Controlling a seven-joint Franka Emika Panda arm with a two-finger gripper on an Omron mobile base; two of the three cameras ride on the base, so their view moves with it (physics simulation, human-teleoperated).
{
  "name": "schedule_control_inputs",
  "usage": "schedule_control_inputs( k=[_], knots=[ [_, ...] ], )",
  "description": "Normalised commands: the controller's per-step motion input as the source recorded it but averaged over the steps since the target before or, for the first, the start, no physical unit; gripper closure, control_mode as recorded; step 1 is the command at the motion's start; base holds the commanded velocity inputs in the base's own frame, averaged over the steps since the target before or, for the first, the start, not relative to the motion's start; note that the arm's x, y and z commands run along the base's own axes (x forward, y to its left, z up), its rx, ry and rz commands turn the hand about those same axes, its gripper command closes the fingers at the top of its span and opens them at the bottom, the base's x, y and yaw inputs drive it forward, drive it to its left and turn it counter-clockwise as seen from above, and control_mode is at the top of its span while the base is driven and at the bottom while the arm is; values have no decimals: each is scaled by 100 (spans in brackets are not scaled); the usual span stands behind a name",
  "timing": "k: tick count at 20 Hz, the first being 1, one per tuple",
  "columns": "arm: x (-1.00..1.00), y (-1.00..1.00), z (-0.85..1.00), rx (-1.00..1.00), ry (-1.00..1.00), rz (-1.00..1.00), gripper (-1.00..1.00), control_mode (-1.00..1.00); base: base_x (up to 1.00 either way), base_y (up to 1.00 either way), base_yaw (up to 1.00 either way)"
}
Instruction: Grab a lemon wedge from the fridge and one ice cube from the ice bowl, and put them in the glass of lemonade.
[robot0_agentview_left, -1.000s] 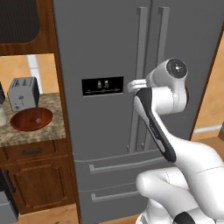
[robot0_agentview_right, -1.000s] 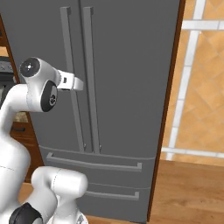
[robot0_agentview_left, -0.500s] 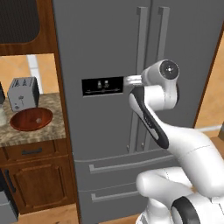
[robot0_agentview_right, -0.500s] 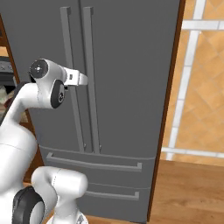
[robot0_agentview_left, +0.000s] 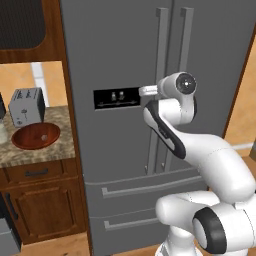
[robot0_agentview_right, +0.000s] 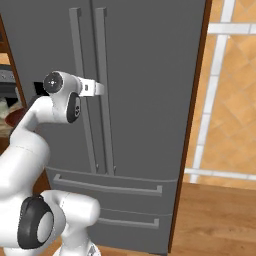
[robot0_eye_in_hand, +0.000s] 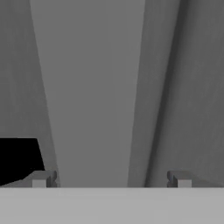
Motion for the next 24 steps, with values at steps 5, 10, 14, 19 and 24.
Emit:
schedule_control_inputs(
  k=[5,10,14,19,24],
  knots=[
    [81,0,-16,0,5,0,-100,-100,0,0,0],
    [54,0,-3,0,3,-2,-100,-100,0,0,0],
    [29,4,-7,0,1,-1,100,-100,0,0,0],
    [-33,6,14,2,2,0,100,-100,0,0,0],
    [-98,0,37,12,0,0,100,-100,0,0,0]
  ],
)
